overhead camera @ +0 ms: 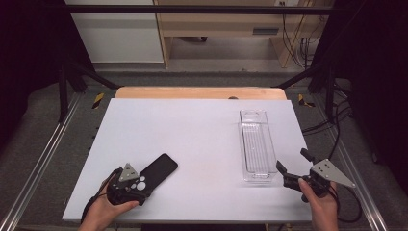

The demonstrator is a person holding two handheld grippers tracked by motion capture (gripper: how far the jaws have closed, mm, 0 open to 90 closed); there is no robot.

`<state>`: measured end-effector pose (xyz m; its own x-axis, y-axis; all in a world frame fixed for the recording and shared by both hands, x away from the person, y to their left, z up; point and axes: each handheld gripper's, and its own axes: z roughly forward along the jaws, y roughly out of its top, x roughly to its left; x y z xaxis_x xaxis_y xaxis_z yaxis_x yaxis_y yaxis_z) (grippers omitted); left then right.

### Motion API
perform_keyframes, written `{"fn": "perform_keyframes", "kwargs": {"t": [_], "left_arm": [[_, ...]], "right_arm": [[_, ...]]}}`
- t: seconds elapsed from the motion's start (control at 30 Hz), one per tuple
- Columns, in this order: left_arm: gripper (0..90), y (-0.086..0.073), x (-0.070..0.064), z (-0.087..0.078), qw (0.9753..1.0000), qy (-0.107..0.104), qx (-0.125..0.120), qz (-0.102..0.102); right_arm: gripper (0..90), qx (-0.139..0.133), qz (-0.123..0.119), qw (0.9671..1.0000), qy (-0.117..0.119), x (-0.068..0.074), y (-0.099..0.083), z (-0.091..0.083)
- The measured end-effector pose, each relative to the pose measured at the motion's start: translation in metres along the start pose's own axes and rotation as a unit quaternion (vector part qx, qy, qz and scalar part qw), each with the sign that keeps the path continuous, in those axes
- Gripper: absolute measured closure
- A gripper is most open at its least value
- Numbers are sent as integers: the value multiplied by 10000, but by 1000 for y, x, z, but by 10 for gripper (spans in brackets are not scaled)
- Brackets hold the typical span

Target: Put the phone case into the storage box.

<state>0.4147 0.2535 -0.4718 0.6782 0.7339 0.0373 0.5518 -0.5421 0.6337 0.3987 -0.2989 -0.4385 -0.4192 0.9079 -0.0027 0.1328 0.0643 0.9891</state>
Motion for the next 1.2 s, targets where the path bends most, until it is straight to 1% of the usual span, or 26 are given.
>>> {"fn": "perform_keyframes", "kwargs": {"t": [0.13, 0.23, 0.33, 0.47, 0.7, 0.77, 0.83, 0.9, 0.93, 0.97, 1.0, 1.03, 1.07, 1.1, 1.13, 1.17, 1.2], "left_arm": [[173, 3, 3, -2, 10000, 6, -6, 11], [175, 6, 6, -7, 10000, 7, -60, -6], [177, 10, 8, -12, 9999, 47, -106, 29], [182, 14, 8, -12, 9999, 35, -95, 55], [186, 24, 7, -14, 9998, -39, -131, 119], [186, 29, 7, -15, 9998, -45, -140, 148], [186, 35, 7, -16, 9997, -74, -152, 167], [187, 41, 8, -17, 9996, -118, -160, 187], [187, 44, 8, -17, 9996, -115, -156, 211], [187, 48, 8, -17, 9995, -134, -132, 245], [187, 51, 8, -18, 9994, -144, -107, 296], [187, 55, 7, -18, 9993, -144, -102, 332], [187, 59, 7, -18, 9992, -159, -96, 362], [187, 63, 6, -19, 9990, -156, -80, 400], [187, 68, 5, -19, 9989, -172, -60, 441], [187, 72, 4, -19, 9986, -190, -42, 483], [187, 76, 3, -20, 9984, -201, -17, 526]], "right_arm": [[26, 3, -14, 10000, 10, 1, 0, 0], [26, 3, -53, 10000, -2, 1, 1, 0], [26, 0, -112, 9999, 14, 4, 1, 0], [26, 40, -230, 9997, 41, 7, 2, 1], [26, 35, -252, 9997, 46, 9, 2, 1], [25, 17, -310, 9995, 9, 12, 4, 1], [25, -10, -386, 9992, 51, 18, 8, 1], [24, -59, -541, 9985, 51, 26, 14, 3], [25, -71, -787, 9968, 92, 34, 22, 6], [25, -71, -787, 9968, 92, 34, 22, 6], [25, -88, -906, 9957, 149, 40, 26, 7], [25, -59, -1057, 9942, 198, 45, 31, 9], [25, -26, -1300, 9910, 323, 58, 39, 15], [25, -26, -1300, 9910, 323, 58, 39, 15], [25, 47, -1585, 9860, 507, 72, 46, 21], [25, 47, -1585, 9860, 507, 72, 46, 21], [25, 72, -1763, 9826, 588, 79, 48, 25]]}}
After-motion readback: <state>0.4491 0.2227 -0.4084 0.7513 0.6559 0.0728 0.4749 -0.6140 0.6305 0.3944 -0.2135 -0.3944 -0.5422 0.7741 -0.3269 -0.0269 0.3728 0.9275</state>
